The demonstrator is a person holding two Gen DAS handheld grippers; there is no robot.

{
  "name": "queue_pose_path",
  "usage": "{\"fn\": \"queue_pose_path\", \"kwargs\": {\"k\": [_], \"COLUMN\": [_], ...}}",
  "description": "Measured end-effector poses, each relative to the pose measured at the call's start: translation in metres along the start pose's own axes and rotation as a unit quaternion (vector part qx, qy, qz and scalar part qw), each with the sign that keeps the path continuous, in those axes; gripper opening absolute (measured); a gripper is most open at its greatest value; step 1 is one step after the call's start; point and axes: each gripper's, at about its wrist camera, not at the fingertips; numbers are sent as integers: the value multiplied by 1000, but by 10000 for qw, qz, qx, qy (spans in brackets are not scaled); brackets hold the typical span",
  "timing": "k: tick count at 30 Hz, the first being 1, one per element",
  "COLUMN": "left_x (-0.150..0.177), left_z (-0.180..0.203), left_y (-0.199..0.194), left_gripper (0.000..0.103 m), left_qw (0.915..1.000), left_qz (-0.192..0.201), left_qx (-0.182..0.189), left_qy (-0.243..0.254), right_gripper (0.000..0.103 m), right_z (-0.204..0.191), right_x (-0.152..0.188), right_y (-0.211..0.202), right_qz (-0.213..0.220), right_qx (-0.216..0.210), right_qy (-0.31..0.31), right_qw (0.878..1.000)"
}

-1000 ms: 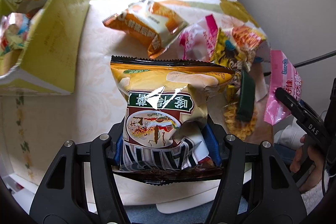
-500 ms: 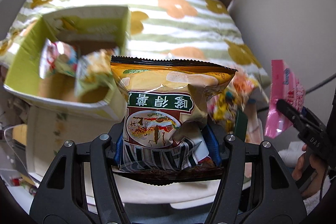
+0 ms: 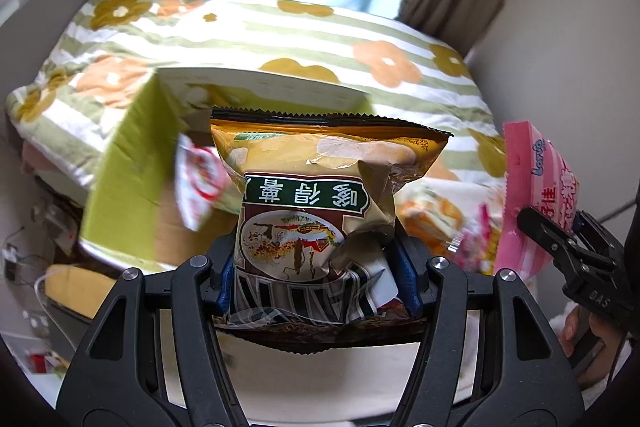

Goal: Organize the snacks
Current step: 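Lift and carry both bags over the yellow box with both tools, then open both tools to drop the two bags into the box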

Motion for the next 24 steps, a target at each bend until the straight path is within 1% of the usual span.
{"fn": "queue_pose_path", "kwargs": {"k": [4,6,8,9,12,13,16,21,22,23,24], "left_x": [-19,-24,-28,-28,-27,-25,-19,-5,-3,-3,-2], "left_z": [-54,-73,-93,-101,-116,-120,-127,-137,-137,-137,-136], "left_y": [5,9,17,21,34,38,47,60,62,62,63], "left_gripper": [58,58,58,58,59,59,60,62,64,76,94], "left_qw": [9998,9996,9992,9990,9982,9978,9973,9967,9966,9966,9965], "left_qz": [-105,-189,-302,-357,-506,-536,-595,-722,-727,-723,-700], "left_qx": [-172,-208,-260,-278,-312,-344,-352,-321,-319,-321,-355], "left_qy": [23,14,1,7,90,162,261,198,209,226,275], "right_gripper": [72,72,72,72,72,72,72,72,72,72,72], "right_z": [-46,-63,-89,-89,-110,-124,-131,-142,-144,-144,-144], "right_x": [-15,-19,-26,-26,-29,-28,-28,-28,-29,-29,-28], "right_y": [28,39,59,59,75,84,88,103,107,110,111], "right_qz": [-31,-58,-156,-156,-255,-339,-404,-621,-651,-684,-707], "right_qx": [-107,-141,-198,-198,-224,-258,-275,-284,-283,-295,-310], "right_qy": [-98,-103,-87,-87,-108,-138,-180,-274,-290,-297,-294], "right_qw": [9999,9998,9996,9996,9994,9990,9986,9973,9971,9968,9966]}}
Point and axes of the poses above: each gripper's, at about its wrist camera, not at the fingertips, and y roughly the way its jaws point, z to its right, x to its underside, and after that the axes turned 11 degrees about x, right-handed
